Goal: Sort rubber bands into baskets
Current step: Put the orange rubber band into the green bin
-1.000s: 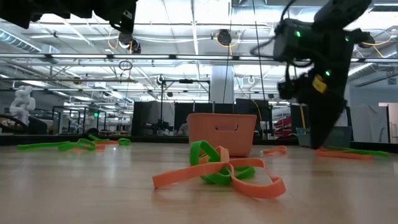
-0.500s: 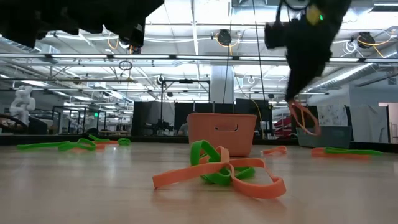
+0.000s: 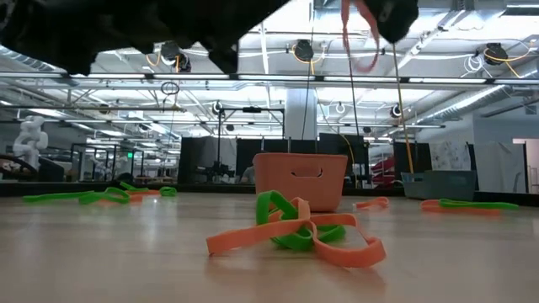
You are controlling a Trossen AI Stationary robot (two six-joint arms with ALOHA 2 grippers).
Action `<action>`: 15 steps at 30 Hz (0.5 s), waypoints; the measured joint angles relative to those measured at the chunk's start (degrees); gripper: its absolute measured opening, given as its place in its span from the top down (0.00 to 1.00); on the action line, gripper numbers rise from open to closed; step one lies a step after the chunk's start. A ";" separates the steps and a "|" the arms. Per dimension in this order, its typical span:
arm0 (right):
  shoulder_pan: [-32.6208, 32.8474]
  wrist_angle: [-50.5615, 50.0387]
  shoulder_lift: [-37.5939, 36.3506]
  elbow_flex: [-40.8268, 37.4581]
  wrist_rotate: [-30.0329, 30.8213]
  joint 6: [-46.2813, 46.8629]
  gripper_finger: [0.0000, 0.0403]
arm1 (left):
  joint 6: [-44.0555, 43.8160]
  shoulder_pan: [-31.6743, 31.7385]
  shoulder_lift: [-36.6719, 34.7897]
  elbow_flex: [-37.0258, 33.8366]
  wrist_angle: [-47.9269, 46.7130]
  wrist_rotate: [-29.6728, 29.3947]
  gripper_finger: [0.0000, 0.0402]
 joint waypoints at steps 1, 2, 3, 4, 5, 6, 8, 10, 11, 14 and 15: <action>0.45 1.48 0.00 -0.02 0.00 -1.03 1.00 | 0.01 0.13 0.98 0.88 -0.05 0.00 0.74; 0.85 3.13 -0.02 0.00 0.04 -1.71 1.00 | 0.00 0.20 1.94 1.88 -0.35 0.00 0.74; 1.14 3.99 -0.01 0.00 0.08 -2.27 1.00 | 0.00 0.41 2.87 2.94 -0.43 0.00 0.74; 1.32 4.33 0.00 0.00 0.13 -2.82 1.00 | -0.02 0.60 3.68 3.91 -0.49 0.00 0.74; 1.54 4.95 -0.01 0.00 0.17 -3.27 1.00 | -0.02 0.76 4.27 4.69 -0.53 -0.02 0.74; 1.73 5.48 0.00 0.00 0.16 -3.45 1.00 | -0.02 0.92 4.90 5.41 -0.62 -0.10 0.74; 1.80 5.40 0.00 0.00 0.56 -3.59 1.00 | -0.42 1.35 6.01 7.01 -0.67 -0.22 0.74; 1.76 5.05 -0.02 0.00 0.94 -3.57 1.00 | -1.21 1.77 6.50 8.06 -0.84 -0.22 0.74; 1.75 4.98 -0.01 0.00 1.05 -3.57 1.00 | -1.44 1.98 6.81 8.61 -0.59 -0.22 0.74; 1.73 4.96 0.00 0.00 1.22 -3.61 1.00 | -1.49 2.46 6.86 9.20 -0.92 -0.22 0.74; 1.73 4.93 0.00 0.00 1.20 -3.61 1.00 | -1.53 2.56 6.87 9.35 -1.03 -0.20 0.74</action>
